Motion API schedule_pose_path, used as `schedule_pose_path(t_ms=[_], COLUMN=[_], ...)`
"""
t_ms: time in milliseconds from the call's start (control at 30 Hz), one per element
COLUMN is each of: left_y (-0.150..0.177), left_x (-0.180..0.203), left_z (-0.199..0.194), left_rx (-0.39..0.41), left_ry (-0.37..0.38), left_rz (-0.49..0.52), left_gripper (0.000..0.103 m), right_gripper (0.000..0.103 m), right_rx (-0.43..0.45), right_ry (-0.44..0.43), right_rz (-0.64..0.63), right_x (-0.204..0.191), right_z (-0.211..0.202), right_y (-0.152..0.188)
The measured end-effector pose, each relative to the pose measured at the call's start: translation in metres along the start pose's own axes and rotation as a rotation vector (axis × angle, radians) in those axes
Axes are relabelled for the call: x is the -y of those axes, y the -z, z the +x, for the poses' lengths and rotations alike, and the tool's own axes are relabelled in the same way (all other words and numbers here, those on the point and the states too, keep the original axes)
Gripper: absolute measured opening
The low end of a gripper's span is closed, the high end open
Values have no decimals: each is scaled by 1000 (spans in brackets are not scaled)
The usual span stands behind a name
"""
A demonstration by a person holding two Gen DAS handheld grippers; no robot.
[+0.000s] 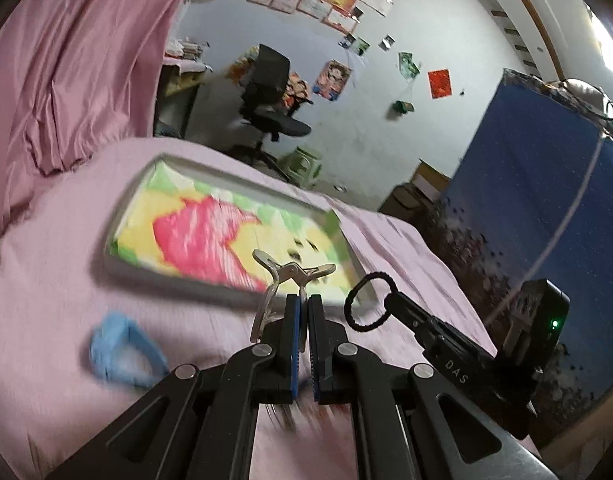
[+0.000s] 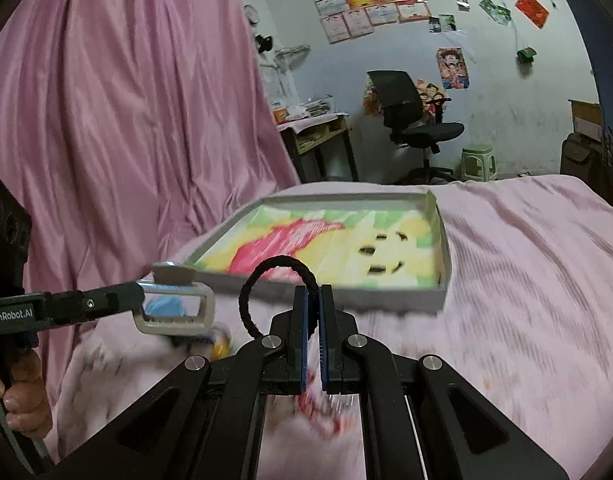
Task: Organize jewelry
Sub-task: 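Carry both items into the painted tray and open both tools to release them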
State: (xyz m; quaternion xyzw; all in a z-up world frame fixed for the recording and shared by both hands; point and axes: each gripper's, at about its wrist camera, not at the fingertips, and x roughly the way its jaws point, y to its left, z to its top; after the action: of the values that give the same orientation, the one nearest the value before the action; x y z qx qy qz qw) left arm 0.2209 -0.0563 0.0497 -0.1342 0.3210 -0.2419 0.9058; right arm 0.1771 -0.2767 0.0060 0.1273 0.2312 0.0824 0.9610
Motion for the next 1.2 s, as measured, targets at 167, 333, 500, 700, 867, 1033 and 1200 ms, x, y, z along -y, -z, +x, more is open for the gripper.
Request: schedule_pose_path(t_ms=[167, 333, 500, 700, 867, 1033, 1200], left_y=[-22, -28, -27, -25, -19, -15, -4], left_x=[-13, -34, -54, -65, -68, -59, -50], left_z=[41, 84, 105, 109, 106, 85, 60], left_rx=[-3, -66, -132, -173, -173, -82, -17], left_ry=[-34, -73, -83, -121, -157, -166, -179], left_rz=[11, -25, -94, -139, -121, -84, -43], left_gripper=[4, 4, 5, 6, 23, 57, 64], right_gripper=[5, 5, 5, 5, 7, 29, 29], right_rx=[2, -29, -119, -202, -217, -199, -135], right_ry=[29, 54, 74, 89, 91, 95, 105], right_rz=[24, 50, 97, 112, 114, 101, 47], right_x=[5, 10, 21, 21, 25, 26, 20], right_z=[49, 99, 136, 160, 159, 150, 122], right_y=[-17, -27, -20, -12, -8, -8, -9])
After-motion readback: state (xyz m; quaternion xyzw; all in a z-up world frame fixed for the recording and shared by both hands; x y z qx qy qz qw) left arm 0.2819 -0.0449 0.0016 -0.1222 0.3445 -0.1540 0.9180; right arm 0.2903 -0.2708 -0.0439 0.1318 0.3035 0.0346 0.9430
